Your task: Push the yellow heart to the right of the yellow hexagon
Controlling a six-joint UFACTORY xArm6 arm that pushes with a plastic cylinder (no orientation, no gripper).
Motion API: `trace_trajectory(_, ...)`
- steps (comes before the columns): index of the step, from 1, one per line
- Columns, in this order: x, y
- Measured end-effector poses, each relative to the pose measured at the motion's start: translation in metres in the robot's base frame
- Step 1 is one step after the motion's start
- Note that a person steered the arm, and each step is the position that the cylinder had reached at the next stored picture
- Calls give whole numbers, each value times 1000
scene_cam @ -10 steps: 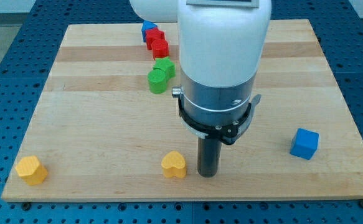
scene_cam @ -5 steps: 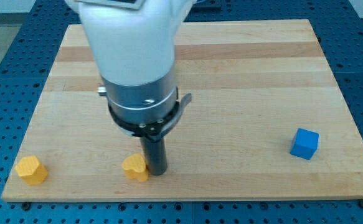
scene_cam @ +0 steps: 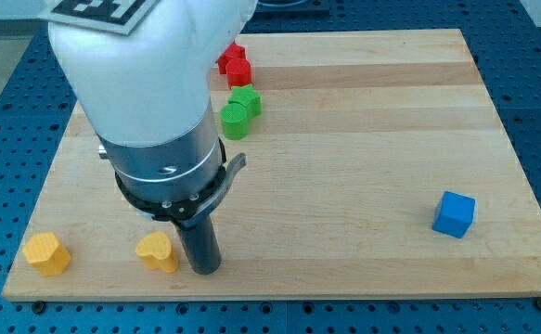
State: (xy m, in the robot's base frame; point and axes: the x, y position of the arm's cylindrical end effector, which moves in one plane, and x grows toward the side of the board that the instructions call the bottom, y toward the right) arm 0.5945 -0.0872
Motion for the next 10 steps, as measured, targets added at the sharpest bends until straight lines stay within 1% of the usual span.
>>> trace_trajectory(1, 0, -19)
trace_trajectory(3, -16, -48)
trace_trajectory(5, -16, -64)
trace_trajectory(8, -16, -105)
trace_trajectory(10, -16, -95)
